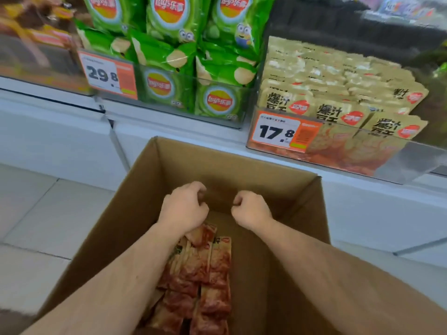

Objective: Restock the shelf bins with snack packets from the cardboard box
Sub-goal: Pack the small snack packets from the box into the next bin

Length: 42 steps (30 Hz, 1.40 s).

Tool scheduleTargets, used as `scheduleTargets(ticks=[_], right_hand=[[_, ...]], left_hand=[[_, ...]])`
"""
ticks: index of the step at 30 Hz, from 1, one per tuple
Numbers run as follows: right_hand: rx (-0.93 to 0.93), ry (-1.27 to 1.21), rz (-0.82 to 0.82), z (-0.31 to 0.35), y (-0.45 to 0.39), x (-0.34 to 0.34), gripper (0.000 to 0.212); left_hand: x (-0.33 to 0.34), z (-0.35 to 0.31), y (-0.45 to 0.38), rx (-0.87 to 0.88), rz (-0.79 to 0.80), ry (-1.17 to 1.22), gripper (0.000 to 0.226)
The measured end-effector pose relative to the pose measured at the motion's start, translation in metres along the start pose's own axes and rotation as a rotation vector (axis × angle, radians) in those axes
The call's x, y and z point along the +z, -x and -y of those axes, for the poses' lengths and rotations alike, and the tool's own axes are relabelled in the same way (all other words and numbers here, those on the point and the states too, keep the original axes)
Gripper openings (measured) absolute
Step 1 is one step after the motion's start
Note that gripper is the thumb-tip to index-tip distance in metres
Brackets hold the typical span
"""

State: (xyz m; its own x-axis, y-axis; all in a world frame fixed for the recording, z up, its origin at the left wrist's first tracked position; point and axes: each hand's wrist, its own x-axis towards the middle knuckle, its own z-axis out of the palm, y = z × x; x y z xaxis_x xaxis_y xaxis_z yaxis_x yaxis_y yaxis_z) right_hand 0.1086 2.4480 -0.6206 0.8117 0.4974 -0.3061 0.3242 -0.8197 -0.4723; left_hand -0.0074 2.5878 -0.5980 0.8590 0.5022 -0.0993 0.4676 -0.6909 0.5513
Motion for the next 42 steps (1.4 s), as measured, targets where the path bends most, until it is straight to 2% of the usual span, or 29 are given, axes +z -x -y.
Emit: scheduleTargets(ticks=[4,8,10,12,13,15,18,22,24,26,28,30,32,34,35,37,38,40,42], right_hand=[[0.288,-0.02,0.254,-0.024,-0.021,0.065,0.031],[0.477,0.025,0.382,-0.048,-0.026,0.122,0.047],[0.581,-0.115,0.435,-0.057,-0.027,0.144,0.048],[0.577,-0.181,0.496,-0.061,-0.029,0.158,0.042],[0.581,-0.161,0.475,-0.062,-0.029,0.161,0.041],[0.63,-0.075,0.304,-0.059,-0.03,0.164,0.043],[0.705,-0.142,0.13,-0.056,-0.028,0.159,0.038],[0.813,-0.375,-0.128,-0.057,-0.027,0.133,0.024],[0.79,-0.678,-0.155,-0.055,-0.024,0.118,0.017],[0.679,-0.967,0.057,-0.039,-0.016,0.104,0.019],[0.53,-1.06,0.32,-0.016,-0.009,0.096,0.025],[0.407,-1.103,0.482,0.004,-0.007,0.097,0.03],[0.318,-1.116,0.593,0.014,-0.011,0.104,0.033],[0.348,-1.049,0.567,0.013,-0.022,0.113,0.028],[0.403,-0.976,0.47,0.01,-0.029,0.118,0.026],[0.485,-0.692,0.244,-0.002,-0.046,0.133,0.026],[0.46,-0.499,0.182,-0.008,-0.054,0.142,0.025],[0.361,-0.211,0.197,-0.009,-0.062,0.158,0.026],[0.271,-0.061,0.261,-0.004,-0.068,0.172,0.036]], left_hand=[[0.022,0.033,-0.011,-0.16,0.109,0.12,0.032],[0.045,0.054,-0.015,-0.282,0.148,0.2,0.027],[0.051,0.059,-0.015,-0.319,0.178,0.232,0.025],[0.054,0.063,-0.016,-0.352,0.204,0.257,0.024],[0.055,0.066,-0.016,-0.369,0.213,0.269,0.025],[0.056,0.068,-0.017,-0.399,0.219,0.286,0.026],[0.058,0.068,-0.015,-0.44,0.228,0.331,0.027],[0.057,0.064,-0.01,-0.52,0.27,0.451,0.03],[0.056,0.061,-0.01,-0.559,0.249,0.493,0.035],[0.053,0.058,-0.01,-0.599,0.247,0.536,0.043],[0.051,0.056,-0.009,-0.68,0.274,0.736,0.051],[0.051,0.055,-0.007,-0.736,0.275,0.943,0.04],[0.05,0.061,-0.008,-0.729,0.175,0.943,0.026],[0.048,0.07,-0.009,-0.747,0.082,0.866,0.019],[0.046,0.073,-0.008,-0.757,0.061,0.815,0.019],[0.047,0.084,-0.007,-0.784,0.026,0.738,0.021],[0.049,0.088,-0.006,-0.791,0.017,0.707,0.021],[0.053,0.094,-0.006,-0.792,0.023,0.67,0.022],[0.056,0.098,-0.009,-0.797,0.026,0.66,0.021]])
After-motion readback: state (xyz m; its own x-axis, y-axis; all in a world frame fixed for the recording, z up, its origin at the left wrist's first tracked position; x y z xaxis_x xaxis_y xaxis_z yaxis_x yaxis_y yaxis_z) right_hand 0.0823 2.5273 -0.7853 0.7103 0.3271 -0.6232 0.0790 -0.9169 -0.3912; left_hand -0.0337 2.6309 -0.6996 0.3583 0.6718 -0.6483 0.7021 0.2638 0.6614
